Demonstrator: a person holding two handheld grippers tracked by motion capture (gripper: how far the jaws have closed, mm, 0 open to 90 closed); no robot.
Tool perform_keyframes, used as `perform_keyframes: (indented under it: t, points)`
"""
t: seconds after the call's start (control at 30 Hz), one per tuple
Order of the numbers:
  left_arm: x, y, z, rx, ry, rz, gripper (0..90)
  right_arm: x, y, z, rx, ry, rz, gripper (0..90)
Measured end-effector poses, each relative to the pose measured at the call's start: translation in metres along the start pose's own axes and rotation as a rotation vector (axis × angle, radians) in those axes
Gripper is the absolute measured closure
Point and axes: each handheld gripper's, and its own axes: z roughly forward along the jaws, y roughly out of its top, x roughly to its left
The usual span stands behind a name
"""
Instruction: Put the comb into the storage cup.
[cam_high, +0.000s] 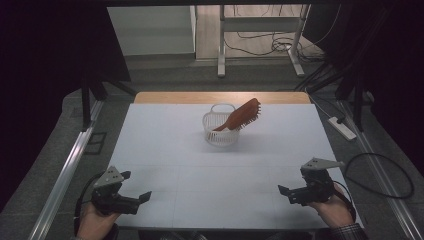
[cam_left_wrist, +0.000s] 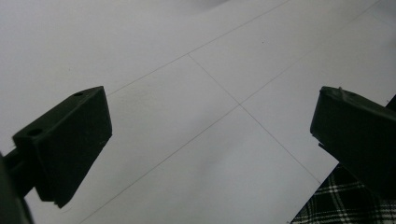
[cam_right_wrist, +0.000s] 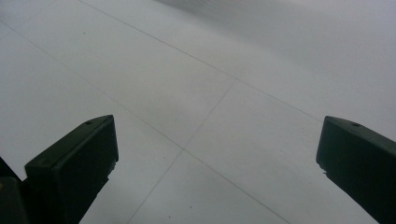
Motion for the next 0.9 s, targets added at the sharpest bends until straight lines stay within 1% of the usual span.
perform_keyframes:
  t: [0.1,0.4,0.63,0.9]
  points:
    - [0.0,0.0,0.0,-0.001,0.001,-0.001,0.0,-0.001,-0.004,-0.003,0.003,-0.008,0.008,0.0]
    - [0.0,0.0,0.0,0.0,0.001,-0.001,0.0,-0.001,-0.013,-0.009,0.019,-0.036,0.01,0.0]
    - [0.0,0.0,0.0,0.001,0.0,-0.002,0.0,-0.001,-0.015,-0.015,0.012,-0.047,0.024,0.0]
    - [0.0,0.0,0.0,0.001,-0.001,-0.003,0.0,0.0,-0.015,-0.016,0.034,-0.056,0.025,0.0]
